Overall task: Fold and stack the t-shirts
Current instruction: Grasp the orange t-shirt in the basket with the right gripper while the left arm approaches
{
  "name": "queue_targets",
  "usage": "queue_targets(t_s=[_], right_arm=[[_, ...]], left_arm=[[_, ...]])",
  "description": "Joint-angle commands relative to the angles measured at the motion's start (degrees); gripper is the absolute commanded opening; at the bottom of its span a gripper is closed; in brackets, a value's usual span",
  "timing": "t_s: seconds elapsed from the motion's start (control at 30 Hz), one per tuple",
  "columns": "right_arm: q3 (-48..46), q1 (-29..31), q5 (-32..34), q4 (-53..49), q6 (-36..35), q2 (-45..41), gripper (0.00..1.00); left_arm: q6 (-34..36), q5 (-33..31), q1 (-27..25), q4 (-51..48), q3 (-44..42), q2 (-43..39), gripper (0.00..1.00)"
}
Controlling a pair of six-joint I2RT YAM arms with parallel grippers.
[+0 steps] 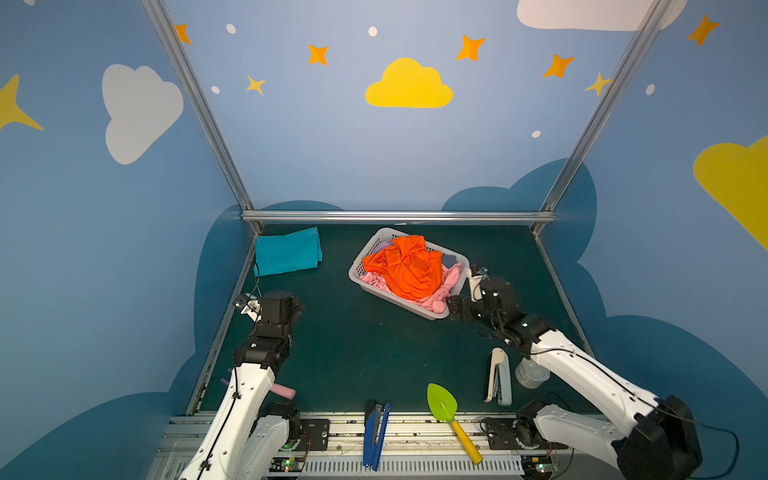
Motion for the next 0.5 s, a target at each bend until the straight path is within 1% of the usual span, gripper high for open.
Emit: queue_targets(t_s=[0.0,0.03,0.13,0.23,0.27,0.33,0.4,0.43,0.47], right_arm=[[5.09,1.87,-5.97,1.56,-1.18,5.59,0.88],[6.97,2.05,-7.74,2.17,-0.97,8.52,0.85],[12.84,2.15,-10.96,2.17,-1.09,16.49,0.82],[19.72,2.06,-9.79,-0.95,1.29,23.87,0.81],[22.98,1.97,-8.78,-3.40,2.40,26.52,0.81],[29.29,1.80,-7.85,-8.40,1.88,31.61,0.80],[35.08,1.63,-8.04,-12.38,1.74,36.78,0.75],[37.43,1.62,-8.81,-13.38,1.33,39.08,0.71],[39.25,1.62,-9.91,-13.87,1.02,41.16,0.63]], left_arm=[[0.05,11.69,-1.67,-0.90,-1.48,0.76,0.82],[0.65,13.97,-2.04,0.46,-1.75,1.96,0.79],[1.12,17.16,-3.87,3.98,-0.79,7.60,0.76],[2.27,17.93,-6.55,7.26,2.36,15.15,0.72],[2.76,18.13,-7.59,8.29,3.73,17.95,0.71],[3.55,18.66,-9.45,10.63,6.42,22.93,0.70],[3.70,19.53,-10.89,12.43,9.19,27.78,0.70],[3.85,20.36,-11.42,13.35,10.75,30.72,0.70],[3.92,20.80,-12.05,13.79,12.53,33.41,0.70]])
